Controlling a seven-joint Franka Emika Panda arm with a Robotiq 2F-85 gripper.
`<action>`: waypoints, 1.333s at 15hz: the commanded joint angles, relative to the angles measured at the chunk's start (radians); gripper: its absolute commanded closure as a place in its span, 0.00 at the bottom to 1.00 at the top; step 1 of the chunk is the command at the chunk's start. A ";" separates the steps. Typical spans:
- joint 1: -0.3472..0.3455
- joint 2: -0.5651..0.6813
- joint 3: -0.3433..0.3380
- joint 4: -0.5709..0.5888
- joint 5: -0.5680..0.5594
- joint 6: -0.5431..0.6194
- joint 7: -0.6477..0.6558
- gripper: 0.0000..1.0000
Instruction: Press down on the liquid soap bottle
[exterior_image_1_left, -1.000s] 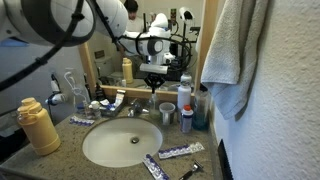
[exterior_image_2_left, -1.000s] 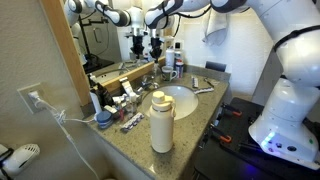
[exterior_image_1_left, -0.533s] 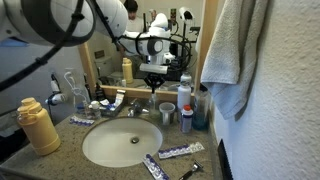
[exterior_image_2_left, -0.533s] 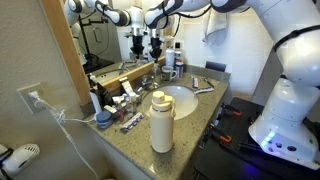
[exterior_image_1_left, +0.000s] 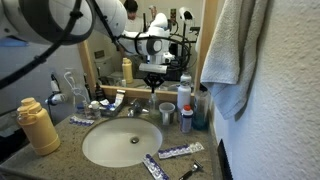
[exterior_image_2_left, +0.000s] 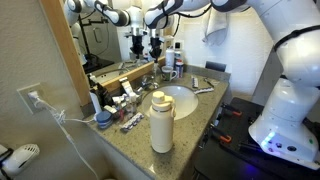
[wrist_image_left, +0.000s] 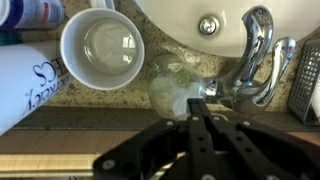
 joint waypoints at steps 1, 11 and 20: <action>0.023 0.001 -0.001 -0.061 -0.027 0.062 0.005 1.00; 0.055 -0.090 -0.004 -0.172 -0.082 0.157 0.024 1.00; 0.081 -0.174 -0.009 -0.284 -0.088 0.255 0.045 1.00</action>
